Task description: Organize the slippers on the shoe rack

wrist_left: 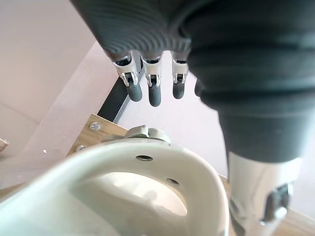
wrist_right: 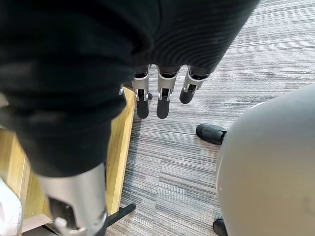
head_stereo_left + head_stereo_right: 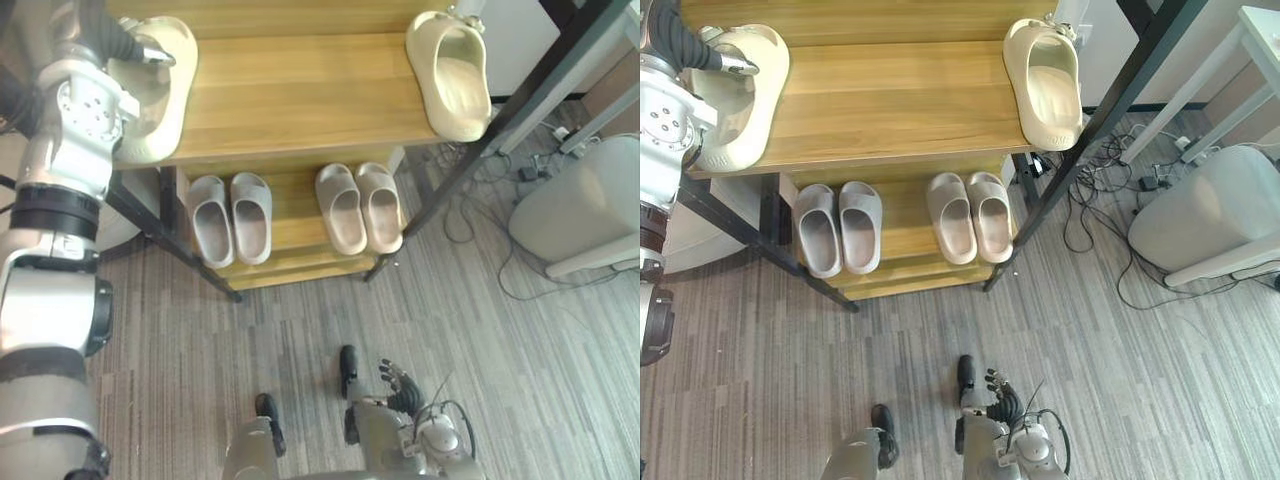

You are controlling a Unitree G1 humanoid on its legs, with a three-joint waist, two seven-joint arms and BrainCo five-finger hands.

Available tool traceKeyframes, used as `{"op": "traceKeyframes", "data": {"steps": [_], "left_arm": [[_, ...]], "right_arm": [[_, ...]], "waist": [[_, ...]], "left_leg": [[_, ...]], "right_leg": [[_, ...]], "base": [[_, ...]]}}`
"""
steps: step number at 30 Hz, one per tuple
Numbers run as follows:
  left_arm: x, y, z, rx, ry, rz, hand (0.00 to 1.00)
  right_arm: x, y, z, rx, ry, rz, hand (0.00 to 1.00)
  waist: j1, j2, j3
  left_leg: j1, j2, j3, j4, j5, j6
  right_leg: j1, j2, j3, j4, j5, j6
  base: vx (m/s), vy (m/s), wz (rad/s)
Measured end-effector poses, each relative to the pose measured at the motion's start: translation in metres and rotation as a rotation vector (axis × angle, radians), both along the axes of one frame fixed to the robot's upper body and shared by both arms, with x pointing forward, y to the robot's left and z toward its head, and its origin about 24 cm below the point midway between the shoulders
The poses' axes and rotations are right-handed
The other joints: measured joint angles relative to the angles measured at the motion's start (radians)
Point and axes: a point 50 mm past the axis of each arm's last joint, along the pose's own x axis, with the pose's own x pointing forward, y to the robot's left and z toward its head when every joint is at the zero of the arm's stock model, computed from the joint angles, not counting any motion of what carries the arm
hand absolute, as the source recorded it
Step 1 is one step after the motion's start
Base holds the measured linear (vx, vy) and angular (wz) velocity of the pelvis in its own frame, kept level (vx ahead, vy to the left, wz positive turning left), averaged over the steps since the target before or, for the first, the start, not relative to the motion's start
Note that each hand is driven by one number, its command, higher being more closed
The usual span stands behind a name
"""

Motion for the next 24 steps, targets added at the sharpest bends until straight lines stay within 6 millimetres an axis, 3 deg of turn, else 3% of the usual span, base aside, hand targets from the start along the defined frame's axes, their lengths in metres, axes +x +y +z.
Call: {"op": "traceKeyframes", "data": {"steps": [9,16,24], "left_arm": [[0.002,-0.002,-0.006,-0.023,0.013,-0.017,0.0],[0.003,-0.001,-0.007,-0.002,0.029,0.008,0.0],[0.004,0.001,-0.01,0.059,0.063,0.049,0.0]], "right_arm": [[-0.003,-0.004,-0.003,-0.018,0.02,0.008,0.0],[-0.003,-0.009,-0.003,-0.034,0.021,0.009,0.0],[-0.003,-0.011,-0.003,-0.037,0.019,0.009,0.0]], "waist": [[0.0,0.021,0.004],[0.001,0.055,0.004],[0.001,0.062,0.004]], "left_leg": [[0.034,-0.012,-0.011,-0.029,0.011,0.003],[0.037,-0.017,-0.015,-0.038,0.017,0.004],[0.05,-0.023,-0.018,-0.073,0.037,0.001]], "right_leg": [[0.028,-0.007,-0.01,0.0,-0.001,0.005],[0.028,-0.011,-0.015,0.001,-0.001,0.005],[0.027,-0.014,-0.018,0.001,-0.003,0.005]], "base": [[0.01,0.051,0.04],[0.0,0.052,0.02],[-0.01,0.036,0.02]]}}
